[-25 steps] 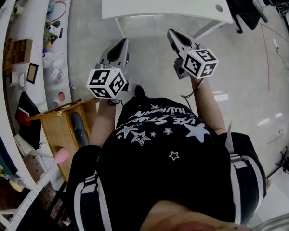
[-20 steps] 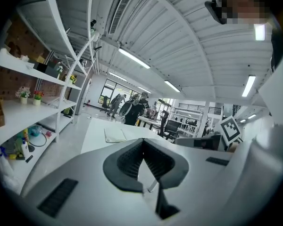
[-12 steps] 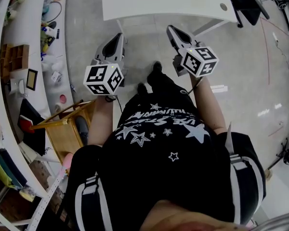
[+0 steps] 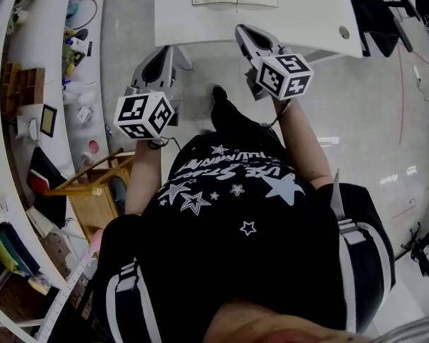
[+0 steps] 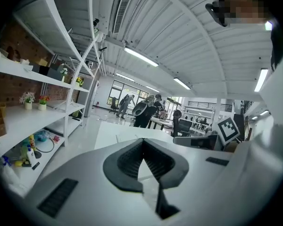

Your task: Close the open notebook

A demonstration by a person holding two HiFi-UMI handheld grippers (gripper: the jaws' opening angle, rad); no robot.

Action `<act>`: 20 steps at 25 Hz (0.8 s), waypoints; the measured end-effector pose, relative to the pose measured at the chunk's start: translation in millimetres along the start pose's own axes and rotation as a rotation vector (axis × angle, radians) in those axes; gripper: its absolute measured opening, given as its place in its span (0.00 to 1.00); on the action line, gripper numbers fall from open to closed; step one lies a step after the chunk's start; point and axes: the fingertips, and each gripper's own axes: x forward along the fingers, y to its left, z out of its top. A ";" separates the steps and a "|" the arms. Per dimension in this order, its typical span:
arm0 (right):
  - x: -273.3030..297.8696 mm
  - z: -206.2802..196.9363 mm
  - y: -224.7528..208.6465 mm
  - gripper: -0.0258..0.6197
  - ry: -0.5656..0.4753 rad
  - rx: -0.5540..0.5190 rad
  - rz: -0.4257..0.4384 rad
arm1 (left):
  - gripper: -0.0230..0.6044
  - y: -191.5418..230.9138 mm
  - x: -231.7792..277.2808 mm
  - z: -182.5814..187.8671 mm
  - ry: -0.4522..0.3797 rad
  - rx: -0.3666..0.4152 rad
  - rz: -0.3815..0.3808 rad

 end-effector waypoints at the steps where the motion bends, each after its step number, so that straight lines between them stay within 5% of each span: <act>1: 9.5 2.7 -5.7 0.05 0.012 -0.004 0.008 | 0.05 3.7 9.5 1.2 0.002 -0.002 0.007; 11: 84.0 39.9 -52.2 0.05 0.065 -0.016 0.074 | 0.05 24.3 79.1 16.9 0.005 0.016 0.086; 20: 139.9 11.2 -54.0 0.06 0.201 -0.041 0.165 | 0.05 52.4 94.1 19.6 0.015 0.025 0.191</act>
